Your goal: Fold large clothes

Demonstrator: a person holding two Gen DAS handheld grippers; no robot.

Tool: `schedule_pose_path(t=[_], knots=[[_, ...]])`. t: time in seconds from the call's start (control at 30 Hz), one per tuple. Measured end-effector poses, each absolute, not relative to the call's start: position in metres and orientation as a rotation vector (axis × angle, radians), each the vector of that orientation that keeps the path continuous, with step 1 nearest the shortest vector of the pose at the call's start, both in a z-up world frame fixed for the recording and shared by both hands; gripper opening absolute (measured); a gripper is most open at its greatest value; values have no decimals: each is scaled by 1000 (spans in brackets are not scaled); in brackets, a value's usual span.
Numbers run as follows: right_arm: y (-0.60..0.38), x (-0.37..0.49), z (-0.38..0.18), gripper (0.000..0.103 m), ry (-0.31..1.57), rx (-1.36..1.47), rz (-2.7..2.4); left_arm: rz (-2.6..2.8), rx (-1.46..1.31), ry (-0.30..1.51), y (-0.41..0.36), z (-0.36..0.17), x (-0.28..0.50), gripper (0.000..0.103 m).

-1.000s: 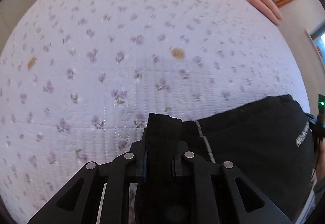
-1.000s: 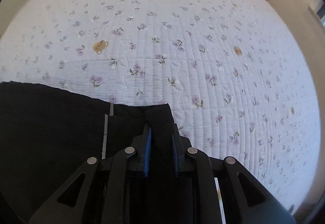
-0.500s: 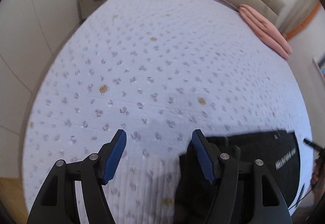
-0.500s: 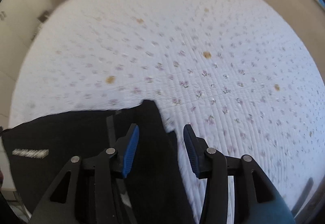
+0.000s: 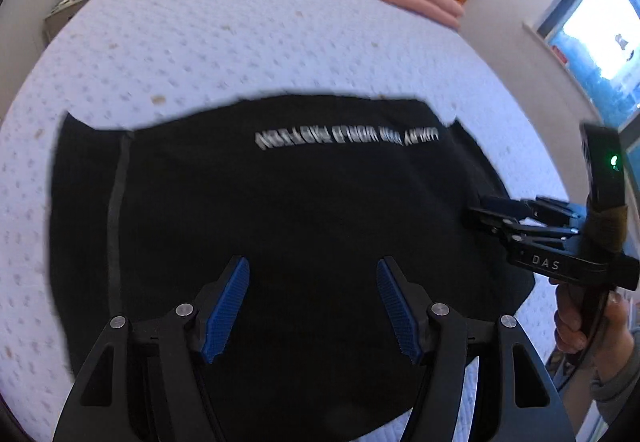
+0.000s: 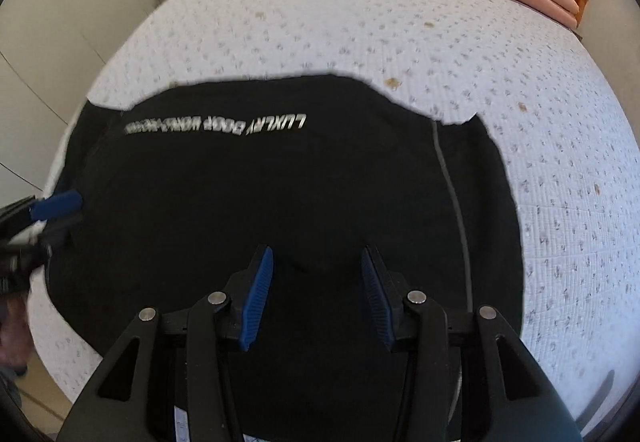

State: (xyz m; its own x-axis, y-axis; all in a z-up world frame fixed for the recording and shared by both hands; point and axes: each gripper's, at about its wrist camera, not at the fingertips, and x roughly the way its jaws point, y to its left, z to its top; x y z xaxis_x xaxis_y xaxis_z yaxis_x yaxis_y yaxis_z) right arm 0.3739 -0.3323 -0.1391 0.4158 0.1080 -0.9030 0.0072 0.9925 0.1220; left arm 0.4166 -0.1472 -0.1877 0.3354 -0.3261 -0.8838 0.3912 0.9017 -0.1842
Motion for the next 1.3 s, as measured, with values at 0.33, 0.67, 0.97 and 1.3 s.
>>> schedule_pose_path(t=[0.33, 0.67, 0.97, 1.3], knots=[[-318, 386, -191, 53, 1187, 73, 35, -339, 206, 1158, -170, -233, 423, 71], [-320, 411, -114, 52, 1043, 139, 89, -429, -75, 1093, -146, -172, 409, 71], [-319, 473, -192, 51, 1211, 182, 59, -303, 84, 1139, -161, -221, 419, 73], [-342, 457, -170, 51, 1124, 279, 102, -356, 59, 1119, -139, -195, 419, 74]])
